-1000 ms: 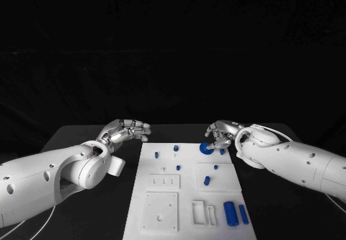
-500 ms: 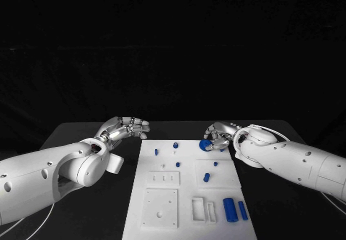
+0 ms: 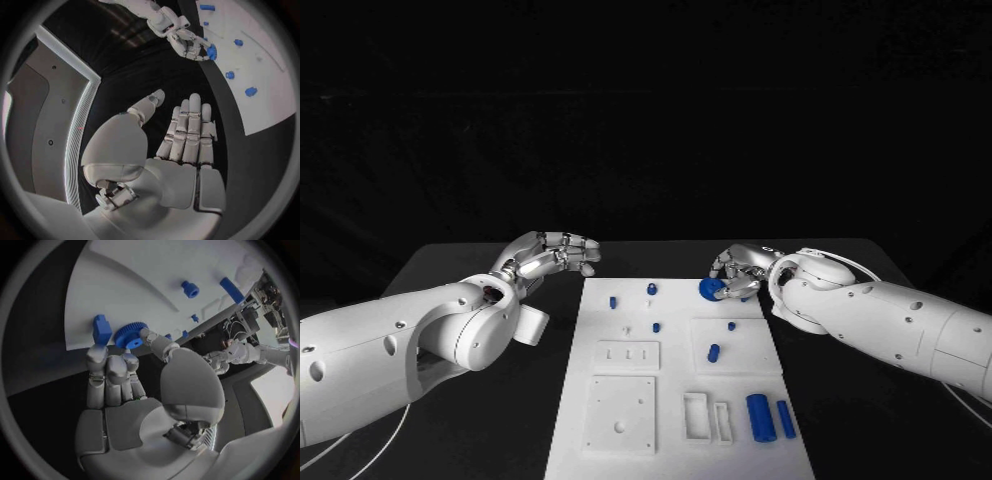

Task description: Assemble the parts on the task board

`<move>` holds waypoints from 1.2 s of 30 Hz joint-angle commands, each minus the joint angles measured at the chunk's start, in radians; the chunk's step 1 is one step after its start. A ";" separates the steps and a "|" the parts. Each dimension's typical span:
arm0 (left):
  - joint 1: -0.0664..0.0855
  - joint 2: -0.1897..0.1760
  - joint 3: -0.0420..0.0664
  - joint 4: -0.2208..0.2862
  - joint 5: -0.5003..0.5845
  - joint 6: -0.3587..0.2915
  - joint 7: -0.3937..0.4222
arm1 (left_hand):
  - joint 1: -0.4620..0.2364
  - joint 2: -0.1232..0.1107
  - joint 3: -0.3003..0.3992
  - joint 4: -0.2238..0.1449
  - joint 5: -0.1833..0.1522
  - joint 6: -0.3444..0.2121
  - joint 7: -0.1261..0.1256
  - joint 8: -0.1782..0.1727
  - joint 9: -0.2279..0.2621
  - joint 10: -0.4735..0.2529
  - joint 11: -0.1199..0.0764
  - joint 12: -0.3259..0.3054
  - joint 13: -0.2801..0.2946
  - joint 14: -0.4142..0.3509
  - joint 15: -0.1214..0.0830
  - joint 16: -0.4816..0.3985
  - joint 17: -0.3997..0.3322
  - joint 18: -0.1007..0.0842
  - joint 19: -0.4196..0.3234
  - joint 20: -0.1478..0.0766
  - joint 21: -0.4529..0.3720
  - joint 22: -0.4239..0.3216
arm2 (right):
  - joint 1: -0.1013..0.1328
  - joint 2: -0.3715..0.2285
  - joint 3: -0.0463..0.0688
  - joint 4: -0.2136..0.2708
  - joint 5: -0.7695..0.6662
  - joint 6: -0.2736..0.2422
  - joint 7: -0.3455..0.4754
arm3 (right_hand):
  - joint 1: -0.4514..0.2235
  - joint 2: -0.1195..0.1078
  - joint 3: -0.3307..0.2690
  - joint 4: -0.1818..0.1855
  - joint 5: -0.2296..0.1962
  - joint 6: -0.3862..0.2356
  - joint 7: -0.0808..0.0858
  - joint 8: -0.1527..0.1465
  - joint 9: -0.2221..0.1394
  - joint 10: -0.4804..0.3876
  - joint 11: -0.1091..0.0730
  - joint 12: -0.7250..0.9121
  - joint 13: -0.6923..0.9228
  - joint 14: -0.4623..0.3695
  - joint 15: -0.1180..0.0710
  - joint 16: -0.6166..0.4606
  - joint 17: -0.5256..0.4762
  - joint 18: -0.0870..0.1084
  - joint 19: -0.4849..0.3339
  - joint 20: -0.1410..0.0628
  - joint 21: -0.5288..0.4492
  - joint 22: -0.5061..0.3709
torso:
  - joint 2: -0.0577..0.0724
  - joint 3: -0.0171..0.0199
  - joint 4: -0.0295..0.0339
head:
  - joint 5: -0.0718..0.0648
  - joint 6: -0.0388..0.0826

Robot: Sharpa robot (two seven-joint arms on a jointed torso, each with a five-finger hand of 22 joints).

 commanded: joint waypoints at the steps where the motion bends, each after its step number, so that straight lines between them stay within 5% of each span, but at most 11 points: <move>1: 0.001 0.000 0.001 0.004 -0.002 0.002 0.010 | 0.005 -0.002 0.001 -0.007 -0.003 -0.004 0.004 -0.004 0.000 -0.005 0.000 -0.006 -0.001 0.002 0.003 0.004 0.001 -0.002 0.007 -0.001 -0.005 0.001 | -0.006 0.004 0.000 -0.004 0.002 0.032 0.011 | -0.001 0.014 0.010 0.004 -0.007 0.021 0.011 0.005 0.001 -0.002 0.000 0.005 0.001 0.000 -0.006 0.000 0.002 0.069 0.004 -0.009 0.007 0.018 | 0.000 -0.0002 0.0000 | 0.001 -0.001; 22: 0.001 -0.004 0.001 0.007 -0.003 0.001 0.008 | 0.005 -0.002 0.001 -0.007 -0.003 -0.004 0.004 -0.004 0.000 -0.005 0.000 -0.006 -0.001 0.001 0.003 0.004 0.002 -0.003 0.006 -0.001 -0.005 0.002 | -0.016 0.009 -0.001 -0.016 -0.082 0.066 -0.011 | -0.010 0.029 0.048 0.019 -0.028 0.068 -0.008 0.026 0.011 0.001 -0.018 0.002 0.001 0.004 -0.023 -0.008 0.014 0.069 -0.001 -0.008 0.020 0.018 | -0.001 -0.0010 0.0005 | 0.001 -0.011; 24: 0.001 -0.004 0.001 0.007 -0.003 0.001 0.008 | 0.005 -0.002 0.001 -0.007 -0.003 -0.004 0.004 -0.004 0.000 -0.004 0.000 -0.007 -0.001 0.001 0.003 0.004 0.002 -0.003 0.006 -0.001 -0.005 0.002 | -0.016 0.010 -0.001 -0.014 -0.111 0.062 -0.019 | -0.010 0.028 0.057 0.021 -0.015 0.074 -0.010 0.028 0.012 0.003 -0.020 0.002 0.001 0.005 -0.025 -0.009 0.017 0.069 -0.001 -0.007 0.022 0.018 | -0.001 -0.0012 0.0002 | 0.001 -0.011; 27: 0.001 -0.004 0.001 0.008 -0.003 0.001 0.008 | 0.005 -0.002 0.001 -0.007 -0.003 -0.004 0.004 -0.004 0.000 -0.004 0.000 -0.007 -0.001 0.001 0.003 0.004 0.002 -0.003 0.006 -0.001 -0.005 0.002 | -0.017 0.012 -0.002 -0.005 -0.155 0.056 -0.030 | -0.026 0.022 0.063 0.030 0.084 0.080 -0.013 0.030 0.014 0.011 -0.022 0.007 0.003 0.008 -0.027 -0.008 0.024 0.069 0.004 -0.009 0.033 0.019 | -0.001 -0.0010 0.0001 | 0.001 -0.010; 36: 0.001 -0.003 0.001 0.008 -0.004 0.000 0.007 | 0.005 -0.002 0.001 -0.007 -0.003 -0.004 0.004 -0.004 0.000 -0.005 0.000 -0.007 -0.001 0.001 0.003 0.005 0.002 -0.003 0.006 -0.001 -0.005 0.002 | -0.017 0.013 -0.004 0.020 -0.269 0.017 -0.072 | -0.041 0.019 0.059 0.038 0.112 0.091 -0.016 0.033 0.017 0.020 -0.025 0.010 0.005 0.011 -0.030 -0.009 0.030 0.069 0.006 -0.011 0.040 0.018 | -0.001 -0.0006 0.0016 | 0.001 -0.008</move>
